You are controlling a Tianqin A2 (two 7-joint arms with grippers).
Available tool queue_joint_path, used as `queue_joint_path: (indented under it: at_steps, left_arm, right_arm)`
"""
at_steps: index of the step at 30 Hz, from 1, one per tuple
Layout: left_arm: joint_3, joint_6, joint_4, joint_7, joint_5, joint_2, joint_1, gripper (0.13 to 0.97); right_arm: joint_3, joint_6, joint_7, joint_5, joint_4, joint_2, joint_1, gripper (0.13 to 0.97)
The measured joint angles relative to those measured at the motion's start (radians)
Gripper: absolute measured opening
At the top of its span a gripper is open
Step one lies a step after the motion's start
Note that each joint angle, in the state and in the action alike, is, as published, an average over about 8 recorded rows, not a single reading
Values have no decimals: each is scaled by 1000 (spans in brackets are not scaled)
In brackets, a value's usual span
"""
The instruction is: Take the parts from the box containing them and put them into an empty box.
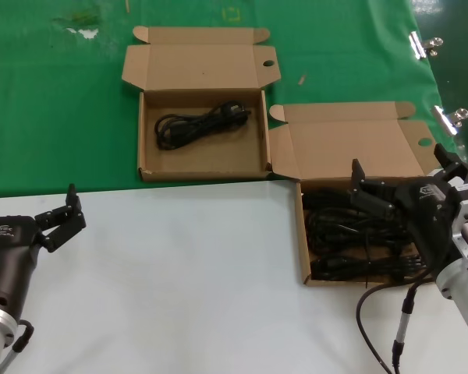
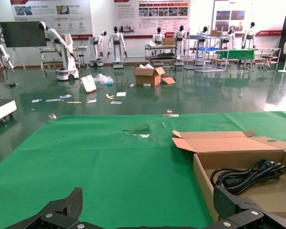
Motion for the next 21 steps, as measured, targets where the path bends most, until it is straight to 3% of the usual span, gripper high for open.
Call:
queue_joint_path:
  at_steps: [21]
  left_arm:
    - [0,0,0,0,0,0,0,966]
  right_arm:
    - [0,0,0,0,0,0,0,966]
